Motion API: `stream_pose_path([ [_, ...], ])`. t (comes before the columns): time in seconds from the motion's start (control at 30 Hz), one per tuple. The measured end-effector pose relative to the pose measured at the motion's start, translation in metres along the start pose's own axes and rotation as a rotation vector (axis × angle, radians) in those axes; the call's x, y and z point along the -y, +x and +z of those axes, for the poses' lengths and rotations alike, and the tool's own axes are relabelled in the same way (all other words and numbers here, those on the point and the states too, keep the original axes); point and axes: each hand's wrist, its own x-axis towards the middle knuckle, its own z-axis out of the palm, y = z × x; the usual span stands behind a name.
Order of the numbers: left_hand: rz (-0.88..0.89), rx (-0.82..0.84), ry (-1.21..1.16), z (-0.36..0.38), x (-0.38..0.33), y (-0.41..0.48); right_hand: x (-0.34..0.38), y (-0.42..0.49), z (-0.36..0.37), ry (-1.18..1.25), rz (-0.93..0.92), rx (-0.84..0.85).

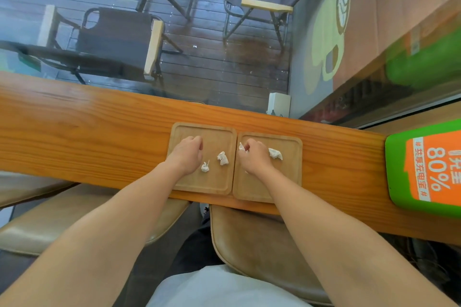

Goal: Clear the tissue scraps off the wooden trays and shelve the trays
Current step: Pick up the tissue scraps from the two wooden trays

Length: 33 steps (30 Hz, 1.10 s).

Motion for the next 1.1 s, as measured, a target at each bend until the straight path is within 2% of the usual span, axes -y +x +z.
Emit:
stream_pose_path([
  [0.13,-0.017,0.033,0.043,-0.003,-0.010,-0.021,-0.007,-0.019,-0.006,0.174,0.082,-0.013],
  [0.3,-0.017,0.066,0.096,0.002,-0.031,-0.041,-0.020,-0.039,-0.014,0.217,0.087,-0.057],
  [0.47,-0.039,0.082,0.150,0.010,-0.034,-0.050,-0.036,-0.047,-0.020,0.168,0.157,-0.042],
  [0.67,-0.118,0.040,0.214,0.021,-0.030,-0.048,-0.051,-0.048,-0.030,0.115,0.157,-0.005],
  [0.83,-0.169,-0.007,0.229,0.034,-0.029,-0.044,-0.066,-0.042,-0.032,0.093,0.222,-0.091],
  [1.1,-0.283,-0.033,0.225,0.059,-0.031,-0.033,-0.084,-0.012,-0.028,-0.173,0.111,-0.122],
])
